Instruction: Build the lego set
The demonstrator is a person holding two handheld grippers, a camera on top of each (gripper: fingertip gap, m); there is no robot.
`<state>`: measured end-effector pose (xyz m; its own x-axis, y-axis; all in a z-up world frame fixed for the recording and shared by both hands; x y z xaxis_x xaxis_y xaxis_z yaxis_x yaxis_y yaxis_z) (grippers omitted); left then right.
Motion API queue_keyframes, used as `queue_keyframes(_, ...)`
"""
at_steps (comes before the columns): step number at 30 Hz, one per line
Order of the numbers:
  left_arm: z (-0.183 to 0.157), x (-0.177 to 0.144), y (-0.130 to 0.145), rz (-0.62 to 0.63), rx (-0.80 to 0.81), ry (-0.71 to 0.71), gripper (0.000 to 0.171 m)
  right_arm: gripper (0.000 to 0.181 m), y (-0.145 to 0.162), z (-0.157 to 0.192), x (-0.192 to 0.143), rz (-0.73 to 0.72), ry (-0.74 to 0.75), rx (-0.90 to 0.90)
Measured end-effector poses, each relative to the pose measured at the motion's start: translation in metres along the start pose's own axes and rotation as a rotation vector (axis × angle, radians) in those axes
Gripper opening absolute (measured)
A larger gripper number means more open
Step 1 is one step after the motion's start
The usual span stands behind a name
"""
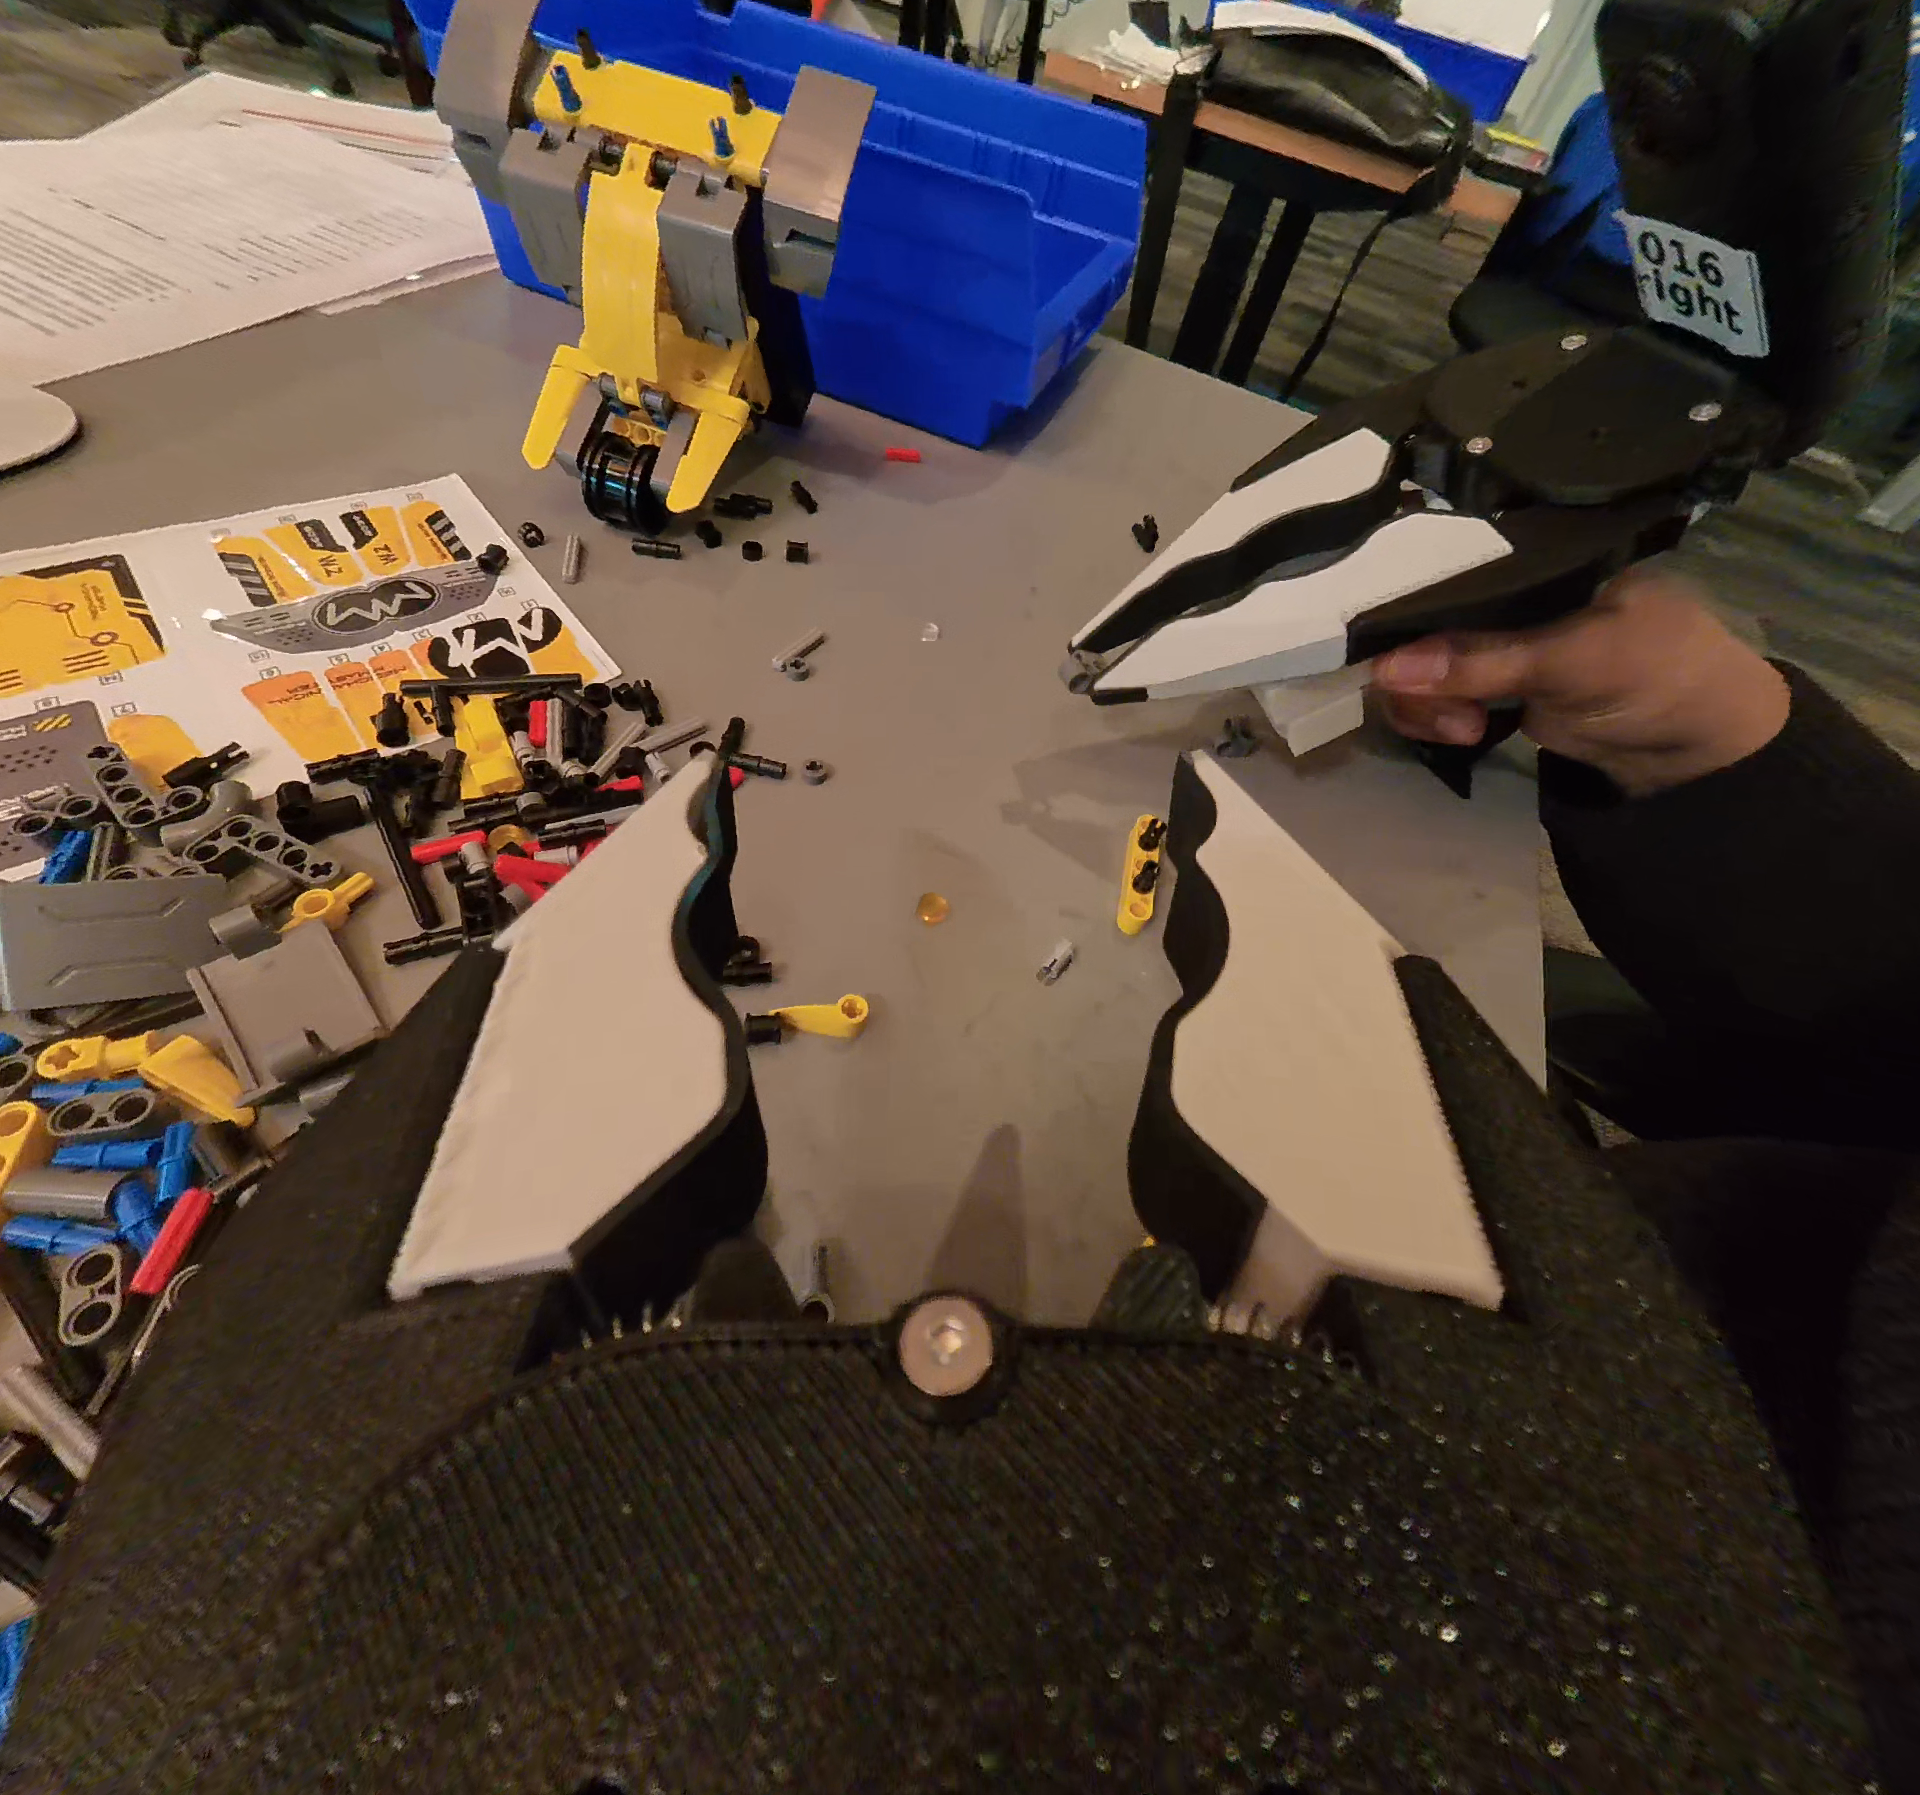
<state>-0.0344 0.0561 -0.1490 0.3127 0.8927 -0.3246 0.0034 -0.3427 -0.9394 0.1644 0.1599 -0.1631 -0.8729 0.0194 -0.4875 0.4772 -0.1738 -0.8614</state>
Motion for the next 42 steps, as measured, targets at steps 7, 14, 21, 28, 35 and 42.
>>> queue_keyframes(7,0.0019,-0.0001,-0.0001,-0.001,-0.016,0.006,0.082,0.014,-0.0006,-0.0019,-0.0034,-0.032,-0.028,0.021)
queue_keyframes(14,0.0011,-0.0006,0.0,-0.002,-0.007,0.006,0.082,0.015,-0.0006,-0.0018,-0.0033,-0.031,-0.031,0.018)
queue_keyframes(21,0.001,-0.0005,0.0001,-0.001,-0.004,0.006,0.082,0.014,-0.0006,-0.0014,-0.0029,-0.029,-0.035,0.012)
queue_keyframes(28,0.0012,-0.0006,0.0001,0.001,-0.004,0.007,0.082,0.014,-0.0006,-0.0016,-0.0029,-0.029,-0.04,0.011)
queue_keyframes(35,0.0013,-0.0006,0.0002,0.002,-0.003,0.007,0.082,0.014,-0.0006,-0.0009,-0.0025,-0.026,-0.044,0.004)
queue_keyframes(42,0.0017,-0.0009,0.0003,0.003,-0.019,0.025,0.075,0.014,-0.001,0.0016,-0.0031,-0.034,-0.062,-0.019)
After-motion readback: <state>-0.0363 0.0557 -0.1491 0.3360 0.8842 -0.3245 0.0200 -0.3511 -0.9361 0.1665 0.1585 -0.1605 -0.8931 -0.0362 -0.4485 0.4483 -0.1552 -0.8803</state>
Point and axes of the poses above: each gripper's, where its closed fingertips meet, x out along the fingers, y out of its underside, z = x × y across the jaws, the point moved 10 cm from there along -x, back along the fingers, and after that the axes turned 12 degrees about -y, right-handed, at the moved point
